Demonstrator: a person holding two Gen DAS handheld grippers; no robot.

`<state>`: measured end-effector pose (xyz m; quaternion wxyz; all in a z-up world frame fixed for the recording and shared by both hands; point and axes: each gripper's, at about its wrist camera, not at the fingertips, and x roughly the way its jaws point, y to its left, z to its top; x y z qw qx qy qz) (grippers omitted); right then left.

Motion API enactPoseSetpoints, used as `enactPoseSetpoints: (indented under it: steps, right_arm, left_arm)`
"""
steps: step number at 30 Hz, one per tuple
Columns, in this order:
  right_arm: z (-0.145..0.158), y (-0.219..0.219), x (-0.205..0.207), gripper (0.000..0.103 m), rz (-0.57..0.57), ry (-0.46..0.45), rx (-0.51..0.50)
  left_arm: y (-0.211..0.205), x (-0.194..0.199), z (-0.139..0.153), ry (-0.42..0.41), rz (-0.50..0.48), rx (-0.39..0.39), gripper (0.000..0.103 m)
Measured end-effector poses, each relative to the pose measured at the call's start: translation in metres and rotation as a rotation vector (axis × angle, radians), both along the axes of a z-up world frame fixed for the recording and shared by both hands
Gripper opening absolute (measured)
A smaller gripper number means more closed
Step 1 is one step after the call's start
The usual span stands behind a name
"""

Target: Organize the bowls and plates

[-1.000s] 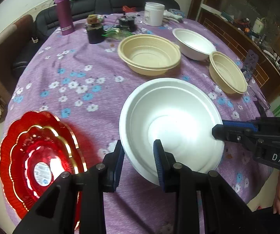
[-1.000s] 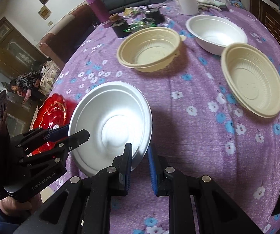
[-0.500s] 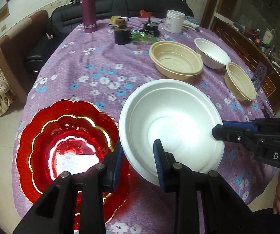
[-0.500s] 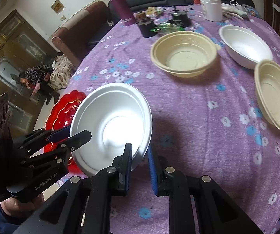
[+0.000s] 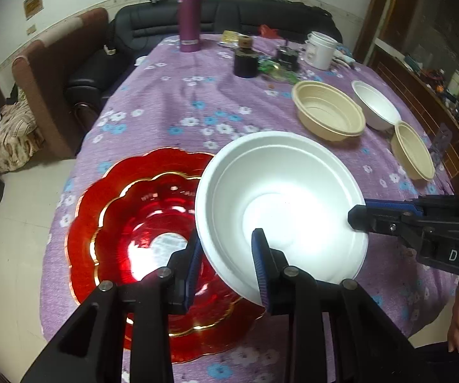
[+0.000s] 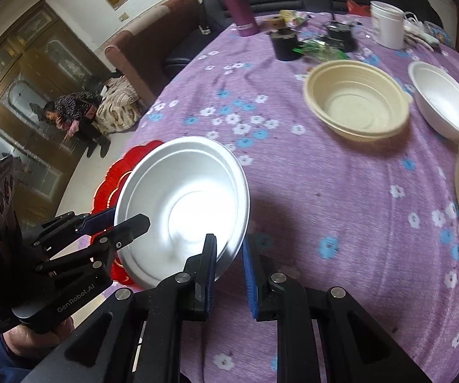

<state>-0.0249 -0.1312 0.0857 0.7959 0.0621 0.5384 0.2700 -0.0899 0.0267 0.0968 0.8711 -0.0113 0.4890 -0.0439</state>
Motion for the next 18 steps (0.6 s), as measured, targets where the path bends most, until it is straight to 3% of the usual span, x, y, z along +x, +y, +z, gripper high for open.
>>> enactPoseSetpoints:
  steps: [18]
  right_arm:
    - [-0.009,0.080,-0.001,0.020,0.148,0.020,-0.027]
  left_arm:
    - [0.071,-0.020,-0.011,0.031,0.134,-0.007,0.029]
